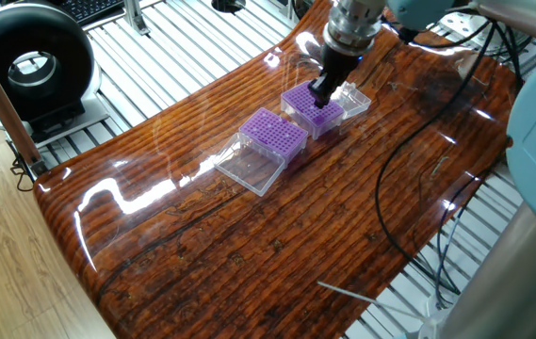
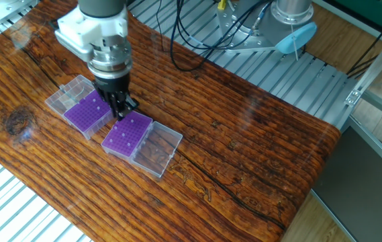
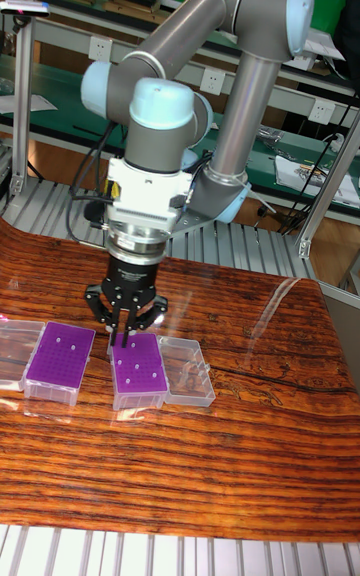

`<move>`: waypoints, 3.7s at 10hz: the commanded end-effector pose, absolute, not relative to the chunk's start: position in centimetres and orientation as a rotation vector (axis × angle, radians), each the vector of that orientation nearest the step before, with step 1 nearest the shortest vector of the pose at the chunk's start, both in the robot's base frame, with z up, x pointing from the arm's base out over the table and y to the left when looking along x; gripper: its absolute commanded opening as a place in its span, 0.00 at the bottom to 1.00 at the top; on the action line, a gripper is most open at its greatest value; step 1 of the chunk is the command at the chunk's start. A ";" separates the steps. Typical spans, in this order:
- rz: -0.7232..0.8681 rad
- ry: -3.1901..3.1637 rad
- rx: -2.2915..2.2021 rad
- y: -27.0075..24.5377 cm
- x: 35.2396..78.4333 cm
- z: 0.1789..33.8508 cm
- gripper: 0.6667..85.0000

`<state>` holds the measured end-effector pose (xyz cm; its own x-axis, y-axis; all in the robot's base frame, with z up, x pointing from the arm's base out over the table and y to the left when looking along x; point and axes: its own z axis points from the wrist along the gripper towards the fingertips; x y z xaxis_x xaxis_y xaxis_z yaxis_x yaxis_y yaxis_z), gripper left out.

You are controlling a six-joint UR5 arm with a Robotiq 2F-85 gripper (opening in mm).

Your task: Transfer all small pipette tips from one holder to another

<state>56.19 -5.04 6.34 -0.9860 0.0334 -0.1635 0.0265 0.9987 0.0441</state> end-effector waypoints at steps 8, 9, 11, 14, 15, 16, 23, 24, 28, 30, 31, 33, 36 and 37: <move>0.112 2.948 0.079 -2.2 55.5 5.2 0.25; 0.112 2.947 0.074 -2.4 55.5 5.1 0.25; 0.106 2.946 0.078 -2.4 55.4 4.9 0.25; 0.099 2.943 0.075 -2.7 55.1 4.6 0.25; 0.084 2.955 0.063 -3.1 54.8 4.7 0.25; 0.086 2.960 0.056 -3.4 54.7 5.0 0.25; 0.090 2.958 0.079 -3.1 54.6 5.1 0.25; 0.090 2.958 0.081 -2.9 54.6 5.2 0.25; 0.095 2.950 0.066 -3.0 54.9 4.9 0.25; 0.095 2.949 0.066 -3.1 54.9 4.8 0.25; 0.095 2.949 0.066 -3.1 54.9 4.8 0.25; 0.096 2.947 0.068 -3.1 54.9 4.7 0.25; 0.094 2.946 0.070 -3.0 55.0 4.5 0.25; 0.094 2.944 0.070 -3.0 55.0 4.5 0.25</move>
<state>54.85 -3.13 4.43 -0.9814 0.0435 -0.1867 0.0333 0.9978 0.0573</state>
